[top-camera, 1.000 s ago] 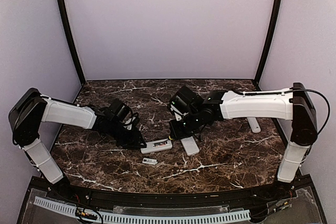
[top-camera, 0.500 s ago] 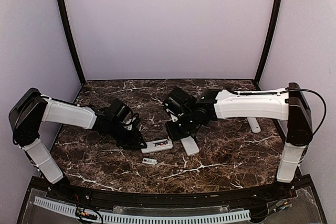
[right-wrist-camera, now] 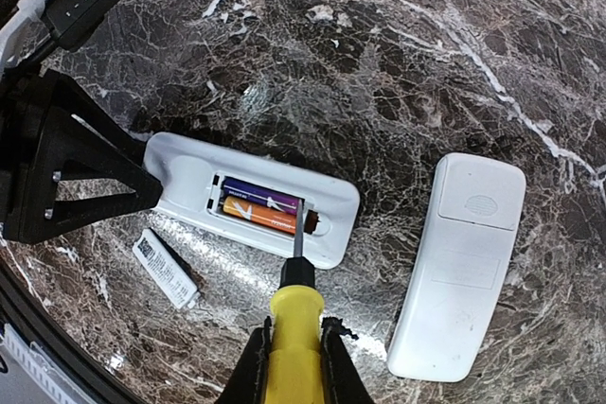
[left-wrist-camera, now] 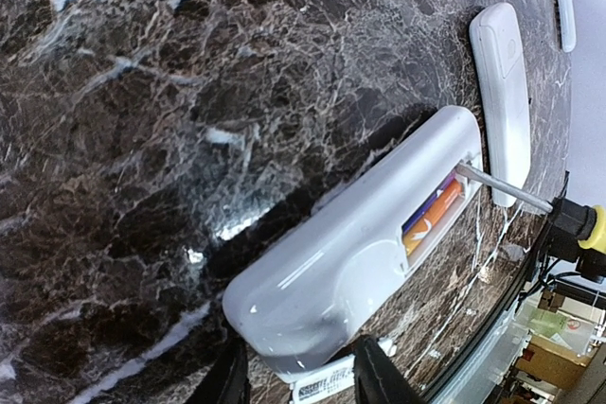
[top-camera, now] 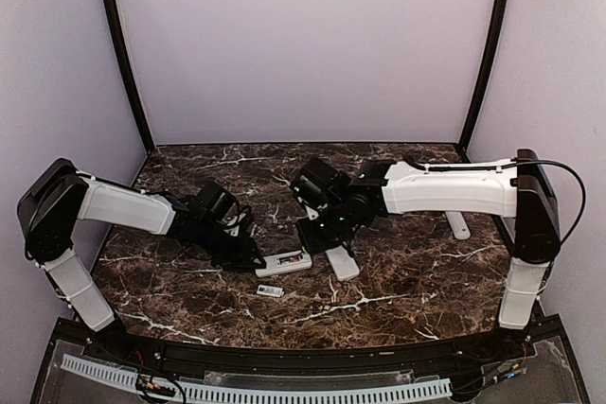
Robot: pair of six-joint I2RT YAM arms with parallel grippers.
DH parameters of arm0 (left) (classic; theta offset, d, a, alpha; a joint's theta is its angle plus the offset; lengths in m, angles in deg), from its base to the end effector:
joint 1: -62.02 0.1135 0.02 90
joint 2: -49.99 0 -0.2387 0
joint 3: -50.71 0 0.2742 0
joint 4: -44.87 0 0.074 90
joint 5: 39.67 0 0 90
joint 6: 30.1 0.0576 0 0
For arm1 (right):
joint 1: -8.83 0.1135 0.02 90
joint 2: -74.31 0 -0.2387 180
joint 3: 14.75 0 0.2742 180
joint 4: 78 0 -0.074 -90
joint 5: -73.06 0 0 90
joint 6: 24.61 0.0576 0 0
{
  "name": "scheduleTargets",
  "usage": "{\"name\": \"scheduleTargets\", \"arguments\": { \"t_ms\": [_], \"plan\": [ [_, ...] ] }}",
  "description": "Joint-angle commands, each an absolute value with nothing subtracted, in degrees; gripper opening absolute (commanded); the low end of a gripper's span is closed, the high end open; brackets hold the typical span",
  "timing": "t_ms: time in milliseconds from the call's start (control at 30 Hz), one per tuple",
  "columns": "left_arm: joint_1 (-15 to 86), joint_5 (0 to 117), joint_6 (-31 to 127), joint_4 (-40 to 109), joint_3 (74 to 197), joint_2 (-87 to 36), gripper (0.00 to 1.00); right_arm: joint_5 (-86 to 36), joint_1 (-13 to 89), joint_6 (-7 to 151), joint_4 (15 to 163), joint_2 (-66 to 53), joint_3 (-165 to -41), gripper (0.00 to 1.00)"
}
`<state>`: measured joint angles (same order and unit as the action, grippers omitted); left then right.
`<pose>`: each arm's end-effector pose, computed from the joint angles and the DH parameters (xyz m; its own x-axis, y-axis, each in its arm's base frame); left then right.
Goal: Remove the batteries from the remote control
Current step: Hold the remote control without the battery cover at the center of the board, then remove the battery from the remote control without the battery cover.
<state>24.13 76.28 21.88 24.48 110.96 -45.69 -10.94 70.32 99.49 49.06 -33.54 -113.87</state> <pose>0.2510 -0.2273 0.0880 -0.9740 0.0562 -0.2196 0.1857 0.7530 -0.6312 0.2089 0.3719 0.1835 -0.8246 -0.3499 -0.4445 -0.4685 0.8628 0.1899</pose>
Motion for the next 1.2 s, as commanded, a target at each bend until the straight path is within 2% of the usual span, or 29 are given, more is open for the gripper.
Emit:
{"name": "scheduleTargets", "arguments": {
  "t_ms": [0,567,1167],
  "plan": [
    [23.79,76.89,21.69,25.14,109.87,-46.09,0.36,-14.4,70.06,102.12,50.3,-33.8,-113.15,0.0],
    [23.81,76.8,21.49,25.41,109.4,-46.28,0.34,-39.47,59.93,115.9,77.6,-25.28,-92.57,0.0],
    [23.79,77.01,21.45,24.79,109.89,-46.4,0.34,-40.26,59.45,117.49,83.53,-22.83,-90.22,0.0]
  ]
}}
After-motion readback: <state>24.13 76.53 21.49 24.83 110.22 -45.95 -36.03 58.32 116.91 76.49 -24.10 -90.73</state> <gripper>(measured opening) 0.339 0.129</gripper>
